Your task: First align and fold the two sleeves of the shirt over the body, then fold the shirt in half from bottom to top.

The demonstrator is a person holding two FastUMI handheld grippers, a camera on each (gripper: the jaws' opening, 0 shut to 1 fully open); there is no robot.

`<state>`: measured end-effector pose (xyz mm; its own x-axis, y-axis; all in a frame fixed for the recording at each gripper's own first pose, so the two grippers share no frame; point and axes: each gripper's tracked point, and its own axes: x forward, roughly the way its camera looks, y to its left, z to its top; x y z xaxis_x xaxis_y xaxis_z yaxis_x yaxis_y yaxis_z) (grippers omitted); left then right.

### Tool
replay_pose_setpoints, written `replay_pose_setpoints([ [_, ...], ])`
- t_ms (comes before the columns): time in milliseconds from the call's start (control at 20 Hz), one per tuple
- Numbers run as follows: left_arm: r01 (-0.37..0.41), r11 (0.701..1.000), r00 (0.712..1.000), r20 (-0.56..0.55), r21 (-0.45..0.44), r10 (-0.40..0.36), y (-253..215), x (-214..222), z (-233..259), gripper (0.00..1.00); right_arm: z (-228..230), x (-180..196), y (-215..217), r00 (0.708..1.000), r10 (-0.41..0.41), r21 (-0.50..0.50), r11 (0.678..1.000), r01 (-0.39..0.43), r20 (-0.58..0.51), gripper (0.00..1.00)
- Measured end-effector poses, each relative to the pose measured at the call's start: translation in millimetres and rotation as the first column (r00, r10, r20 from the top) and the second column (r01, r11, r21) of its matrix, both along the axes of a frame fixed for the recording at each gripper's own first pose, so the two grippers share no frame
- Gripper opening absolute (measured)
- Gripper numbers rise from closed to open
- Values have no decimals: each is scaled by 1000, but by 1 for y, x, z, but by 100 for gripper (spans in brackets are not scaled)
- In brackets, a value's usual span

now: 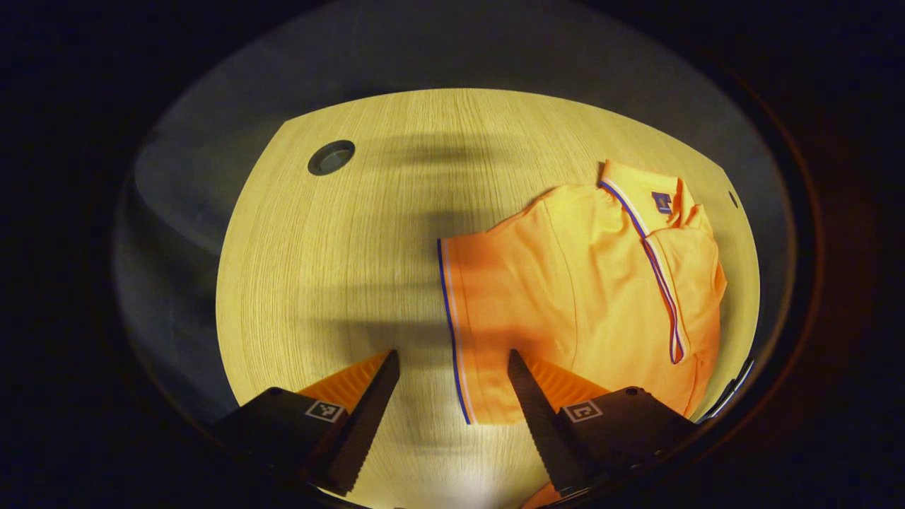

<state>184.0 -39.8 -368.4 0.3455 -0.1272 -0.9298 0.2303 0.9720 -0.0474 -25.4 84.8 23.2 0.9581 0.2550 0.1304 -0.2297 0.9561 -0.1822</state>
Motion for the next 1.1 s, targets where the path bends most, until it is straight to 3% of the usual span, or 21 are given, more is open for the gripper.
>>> replay_pose_setpoints([
  [150,-50,999,998,-41,-7,50,-12,-5,1,47,-2,1,-5,1000,7,8,1000,-7,-18,99],
  [200,-44,999,998,-48,-17,44,-16,-6,1,39,0,0,-8,1000,2,6,1000,-2,-14,99],
  [250,-51,999,997,-53,-6,51,-15,-7,-1,20,0,-1,-10,1000,0,5,1000,0,-8,99],
  [300,-47,999,998,-44,-21,46,-18,-7,5,11,0,-3,-11,1000,0,5,1000,0,-5,99],
  [350,-43,999,998,-45,-22,42,-18,-6,1,11,1,-4,-11,1000,2,8,1000,-2,-1,99],
  [400,-36,999,998,-44,-20,35,-18,-8,2,4,1,-4,-12,1000,3,8,1000,-3,1,99],
  [700,22,1000,999,47,-11,-21,-26,-8,48,3,8,-10,-14,1000,21,24,999,-21,21,99],
  [1100,109,989,987,133,-102,-96,-101,-29,124,3,32,-30,-23,991,21,20,1000,-23,130,99],
])
